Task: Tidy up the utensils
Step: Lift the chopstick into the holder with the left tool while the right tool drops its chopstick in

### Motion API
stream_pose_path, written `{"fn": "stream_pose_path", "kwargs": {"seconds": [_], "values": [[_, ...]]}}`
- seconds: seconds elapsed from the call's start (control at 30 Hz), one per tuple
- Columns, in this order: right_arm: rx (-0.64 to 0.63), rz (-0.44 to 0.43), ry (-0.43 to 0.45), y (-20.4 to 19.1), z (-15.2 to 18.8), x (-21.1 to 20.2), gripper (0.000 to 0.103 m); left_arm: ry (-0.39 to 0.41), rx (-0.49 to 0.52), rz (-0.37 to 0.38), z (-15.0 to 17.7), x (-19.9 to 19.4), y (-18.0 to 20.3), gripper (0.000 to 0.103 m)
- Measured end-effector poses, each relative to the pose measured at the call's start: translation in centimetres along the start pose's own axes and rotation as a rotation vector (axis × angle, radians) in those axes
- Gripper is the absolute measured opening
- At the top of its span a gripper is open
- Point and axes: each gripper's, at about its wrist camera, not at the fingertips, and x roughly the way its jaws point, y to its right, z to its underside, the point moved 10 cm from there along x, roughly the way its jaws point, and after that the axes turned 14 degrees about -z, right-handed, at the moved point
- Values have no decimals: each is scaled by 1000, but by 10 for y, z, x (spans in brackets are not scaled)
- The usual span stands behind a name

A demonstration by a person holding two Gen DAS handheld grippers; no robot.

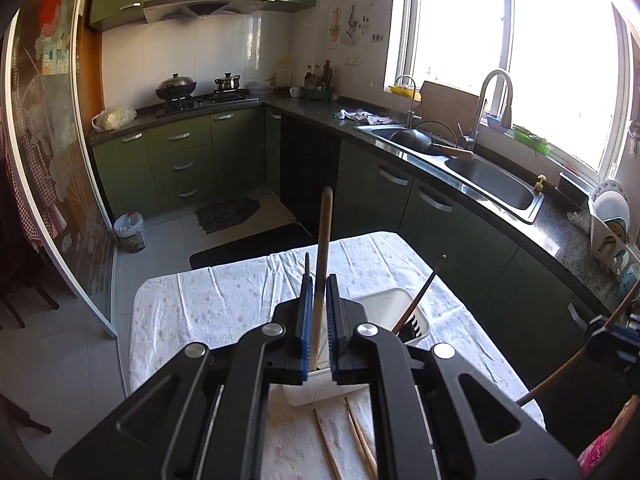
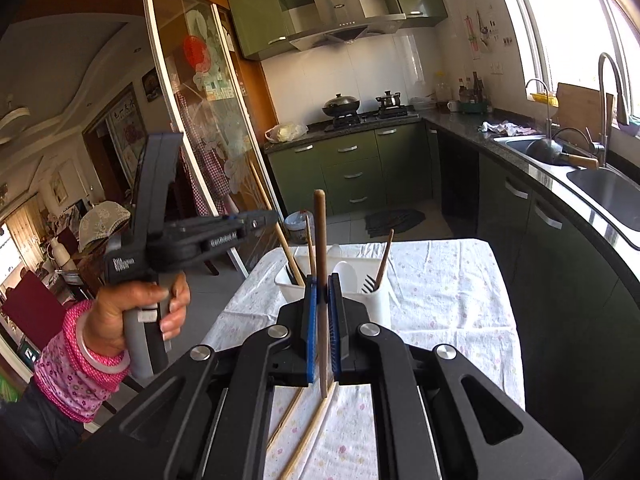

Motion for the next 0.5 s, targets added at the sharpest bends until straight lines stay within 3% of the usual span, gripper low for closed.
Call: {"fn": "stream_pose_path", "kwargs": {"seconds": [0.03, 0.1, 0.13, 0.33, 0.5], "values": [[-5, 0, 14, -2, -8, 0, 6, -6, 0, 2, 3, 1, -1, 12], [-17, -1, 52, -6, -27, 0, 6, -13, -2, 11, 11, 0, -3, 29], [-24, 3, 77, -8, -37, 0, 6, -13, -5, 16, 15, -2, -5, 32], [-50, 73, 202, -3, -94, 12, 6, -33, -9, 56, 40, -15, -5, 34], [-26, 139, 184, 27, -108, 54, 6, -66, 13, 73, 64, -21, -3, 40]]}}
